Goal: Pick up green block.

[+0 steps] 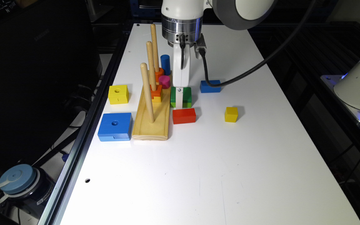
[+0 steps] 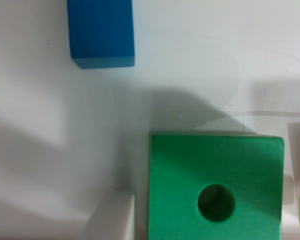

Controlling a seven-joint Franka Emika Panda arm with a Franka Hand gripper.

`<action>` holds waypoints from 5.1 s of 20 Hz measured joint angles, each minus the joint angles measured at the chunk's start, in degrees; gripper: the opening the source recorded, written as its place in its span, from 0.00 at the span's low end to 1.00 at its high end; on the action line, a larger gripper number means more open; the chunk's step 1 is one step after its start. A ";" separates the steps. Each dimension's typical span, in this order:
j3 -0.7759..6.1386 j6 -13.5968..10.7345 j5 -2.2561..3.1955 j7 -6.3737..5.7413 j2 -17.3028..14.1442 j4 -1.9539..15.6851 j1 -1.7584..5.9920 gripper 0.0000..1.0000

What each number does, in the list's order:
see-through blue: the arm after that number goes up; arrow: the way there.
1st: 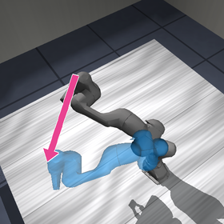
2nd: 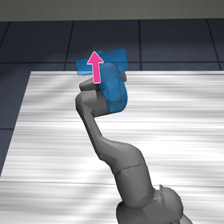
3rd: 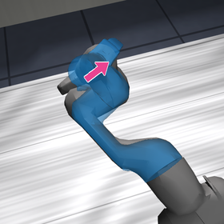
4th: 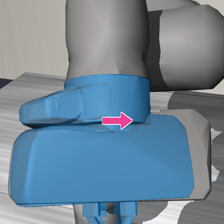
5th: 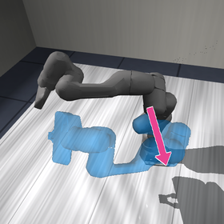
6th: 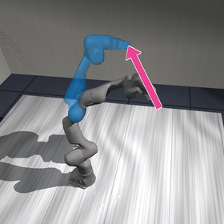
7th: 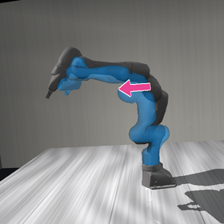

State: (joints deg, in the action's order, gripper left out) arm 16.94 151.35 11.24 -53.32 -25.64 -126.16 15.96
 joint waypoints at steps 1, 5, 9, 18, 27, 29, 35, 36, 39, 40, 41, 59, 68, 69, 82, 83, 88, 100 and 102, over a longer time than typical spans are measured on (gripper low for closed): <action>-0.01 0.00 0.00 0.00 0.00 0.01 0.00 1.00; -0.06 0.09 0.05 -0.01 -0.27 0.03 -0.01 1.00; -0.27 0.69 0.49 -0.15 -1.37 0.40 -0.04 1.00; -0.32 0.69 0.50 -0.26 -1.42 0.50 -0.14 1.00; -1.10 1.19 4.25 -4.21 -2.19 0.75 -1.07 1.00; -1.12 1.22 4.73 -4.52 -2.22 0.79 -1.18 1.00; -1.14 1.20 4.73 -4.60 -2.15 0.80 -1.12 1.00; -1.14 1.20 4.73 -4.60 -2.15 0.79 -1.12 1.00; -1.14 1.20 4.73 -4.60 -2.16 0.79 -1.12 1.00; -1.14 1.20 4.73 -4.60 -2.15 0.79 -1.12 1.00; -1.14 1.20 4.73 -4.60 -2.16 0.79 -1.12 1.00; -1.13 1.21 4.73 -4.60 -2.14 0.80 -1.13 1.00; -1.13 1.21 4.73 -4.60 -2.14 0.80 -1.13 0.00; -1.13 1.21 4.73 -4.60 -2.14 0.80 -1.13 0.00; -1.04 1.12 4.72 -4.59 -1.77 0.71 -1.09 0.00; -1.01 1.03 4.71 -4.59 -1.61 0.68 -1.08 0.00; -0.63 -0.47 4.27 -4.59 0.70 0.25 -1.05 0.00; 1.34 -5.02 2.74 -4.14 5.98 0.15 0.11 0.00; 2.13 -6.85 1.84 -3.78 7.83 -0.07 0.59 0.00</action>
State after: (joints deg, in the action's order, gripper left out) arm 19.07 144.49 13.07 -57.10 -17.81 -126.24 16.55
